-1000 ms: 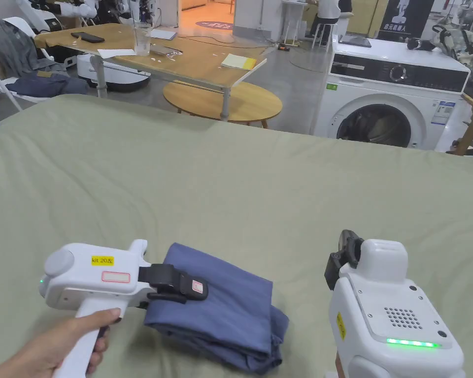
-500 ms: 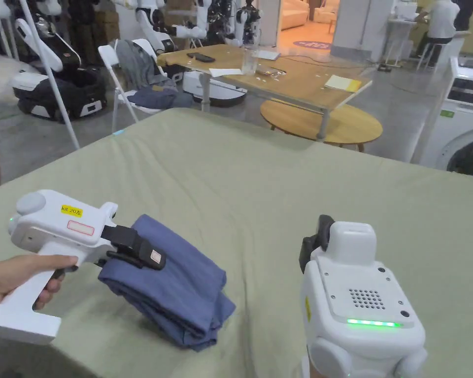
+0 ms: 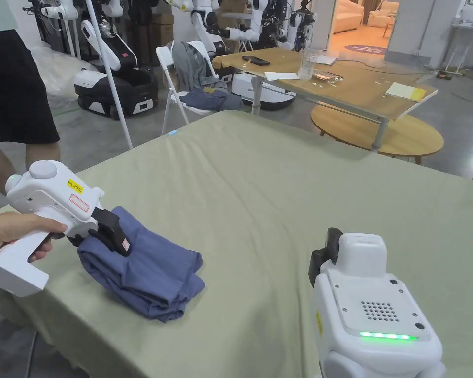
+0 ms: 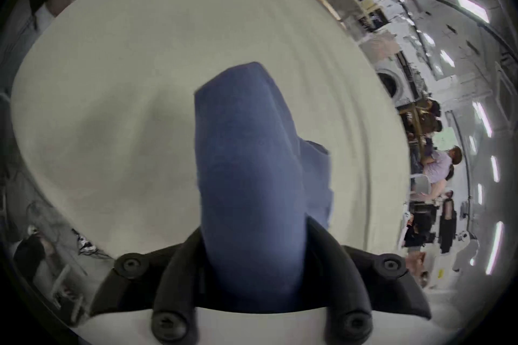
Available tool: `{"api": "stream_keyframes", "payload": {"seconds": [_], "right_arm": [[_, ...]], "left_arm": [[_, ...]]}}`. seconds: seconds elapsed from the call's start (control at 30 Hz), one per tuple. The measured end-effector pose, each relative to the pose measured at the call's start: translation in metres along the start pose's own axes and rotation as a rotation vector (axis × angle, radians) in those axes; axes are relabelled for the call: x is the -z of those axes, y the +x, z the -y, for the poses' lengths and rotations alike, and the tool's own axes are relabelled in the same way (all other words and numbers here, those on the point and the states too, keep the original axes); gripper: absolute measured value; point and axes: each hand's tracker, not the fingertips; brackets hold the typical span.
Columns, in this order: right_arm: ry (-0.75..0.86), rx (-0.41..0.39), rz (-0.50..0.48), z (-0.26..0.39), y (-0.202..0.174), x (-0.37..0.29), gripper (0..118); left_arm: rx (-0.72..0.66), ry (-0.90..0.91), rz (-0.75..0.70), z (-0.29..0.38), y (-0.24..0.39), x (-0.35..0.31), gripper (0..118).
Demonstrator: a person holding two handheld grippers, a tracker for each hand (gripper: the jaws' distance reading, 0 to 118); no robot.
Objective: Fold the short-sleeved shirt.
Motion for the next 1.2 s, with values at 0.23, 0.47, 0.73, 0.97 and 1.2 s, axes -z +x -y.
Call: {"api": "stream_keyframes", "payload": {"seconds": [0.23, 0.47, 0.73, 0.97, 1.2], "right_arm": [[-0.013, -0.004, -0.011, 0.000, -0.003, 0.001, 0], [-0.008, 0.000, -0.023, 0.000, -0.003, -0.005, 0], [-0.026, 0.015, 0.029, 0.001, 0.032, -0.010, 0], [-0.035, 0.021, 0.121, 0.004, 0.085, -0.029, 0], [-0.078, 0.063, 0.233, 0.013, 0.146, -0.051, 0]], "left_arm": [[0.067, 0.059, -0.224, 0.001, -0.004, -0.017, 53], [0.116, 0.265, -0.183, 0.032, 0.023, -0.054, 51], [0.283, 0.477, -0.156, 0.055, 0.056, 0.013, 0], [0.429, 0.683, -0.120, 0.094, 0.136, 0.062, 0], [0.607, 0.832, -0.042, 0.143, 0.253, 0.112, 0]]}}
